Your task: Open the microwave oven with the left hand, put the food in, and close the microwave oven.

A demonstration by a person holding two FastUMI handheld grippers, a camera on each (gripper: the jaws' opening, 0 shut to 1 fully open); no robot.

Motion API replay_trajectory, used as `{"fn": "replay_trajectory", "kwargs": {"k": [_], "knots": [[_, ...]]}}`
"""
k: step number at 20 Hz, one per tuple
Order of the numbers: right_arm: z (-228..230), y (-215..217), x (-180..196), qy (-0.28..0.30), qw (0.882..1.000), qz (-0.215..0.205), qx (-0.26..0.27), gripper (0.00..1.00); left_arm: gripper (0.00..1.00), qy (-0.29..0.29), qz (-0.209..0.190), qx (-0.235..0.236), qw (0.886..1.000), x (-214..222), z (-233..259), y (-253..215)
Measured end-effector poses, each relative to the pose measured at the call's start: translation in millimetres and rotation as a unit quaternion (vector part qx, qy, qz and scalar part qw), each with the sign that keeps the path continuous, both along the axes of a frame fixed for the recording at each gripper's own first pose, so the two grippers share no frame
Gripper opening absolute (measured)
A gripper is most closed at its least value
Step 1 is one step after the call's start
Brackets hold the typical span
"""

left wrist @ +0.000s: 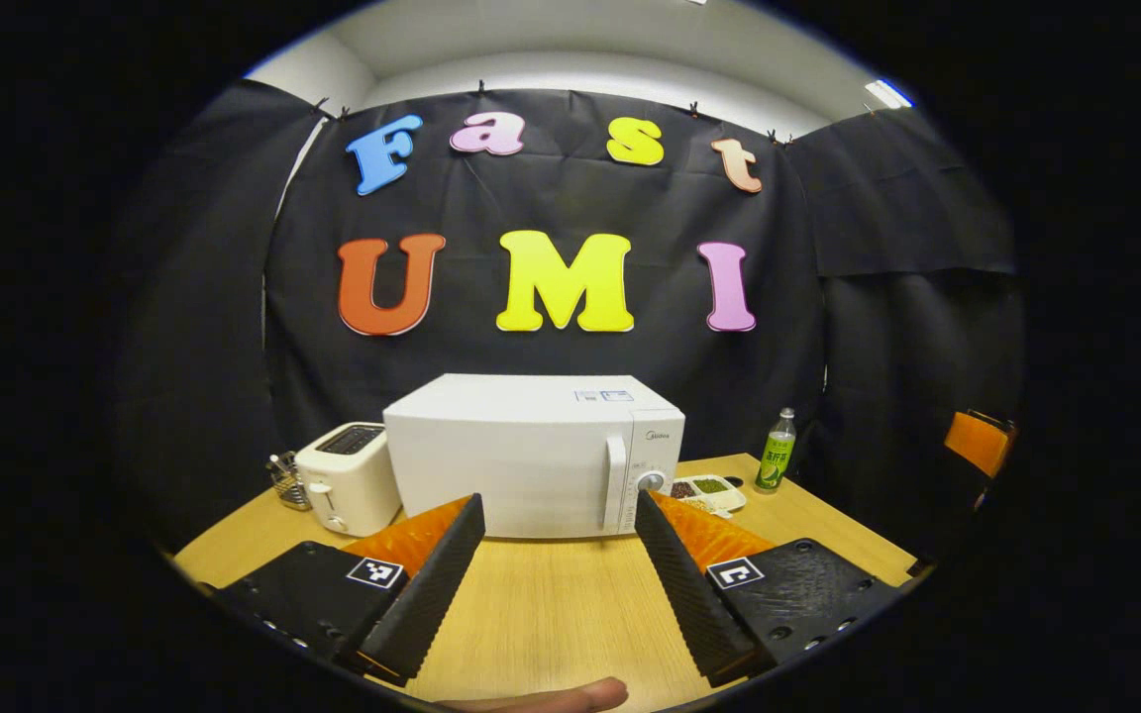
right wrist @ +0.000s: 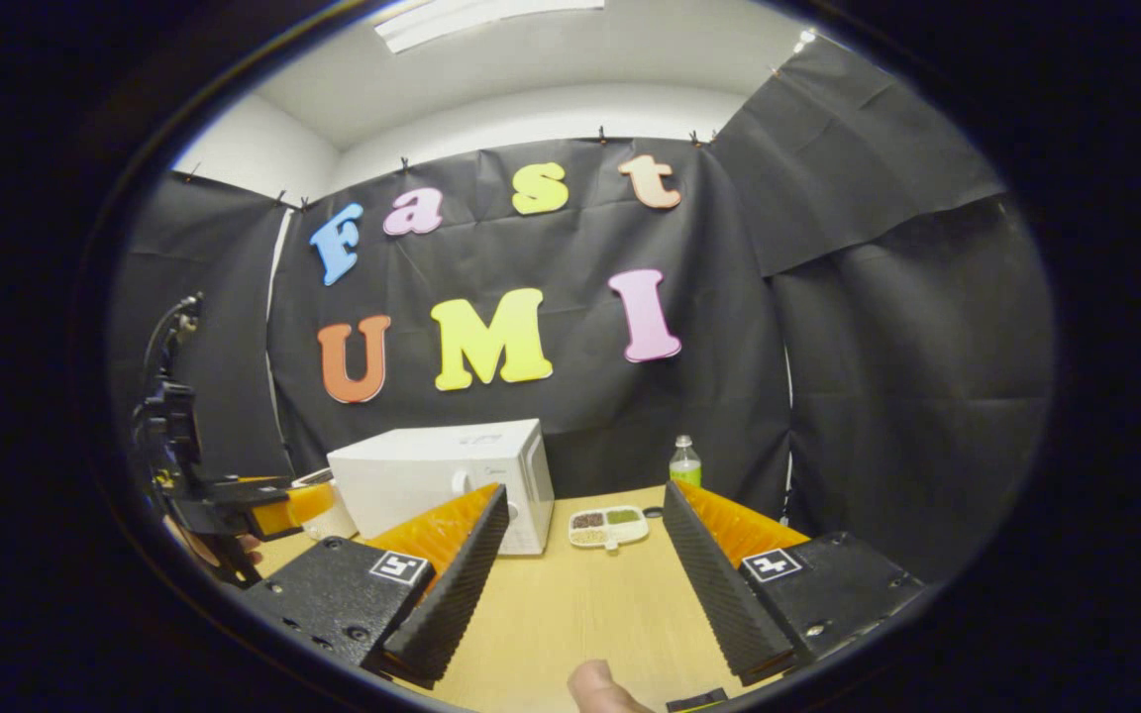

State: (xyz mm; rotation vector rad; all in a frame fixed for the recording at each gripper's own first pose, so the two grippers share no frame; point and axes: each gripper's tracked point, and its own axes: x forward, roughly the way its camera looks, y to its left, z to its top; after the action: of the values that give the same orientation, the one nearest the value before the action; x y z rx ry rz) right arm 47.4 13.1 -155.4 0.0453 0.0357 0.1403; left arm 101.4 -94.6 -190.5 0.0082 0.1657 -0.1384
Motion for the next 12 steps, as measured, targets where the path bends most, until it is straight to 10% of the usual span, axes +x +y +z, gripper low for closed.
{"fn": "replay_trajectory", "kwargs": {"k": [12], "knots": [[71, -30, -88, -0.035, 0.999, -0.037, 0.016, 1.00, 0.95, -0.072, 0.041, -0.017, 0.996, -167, 111, 35]]}}
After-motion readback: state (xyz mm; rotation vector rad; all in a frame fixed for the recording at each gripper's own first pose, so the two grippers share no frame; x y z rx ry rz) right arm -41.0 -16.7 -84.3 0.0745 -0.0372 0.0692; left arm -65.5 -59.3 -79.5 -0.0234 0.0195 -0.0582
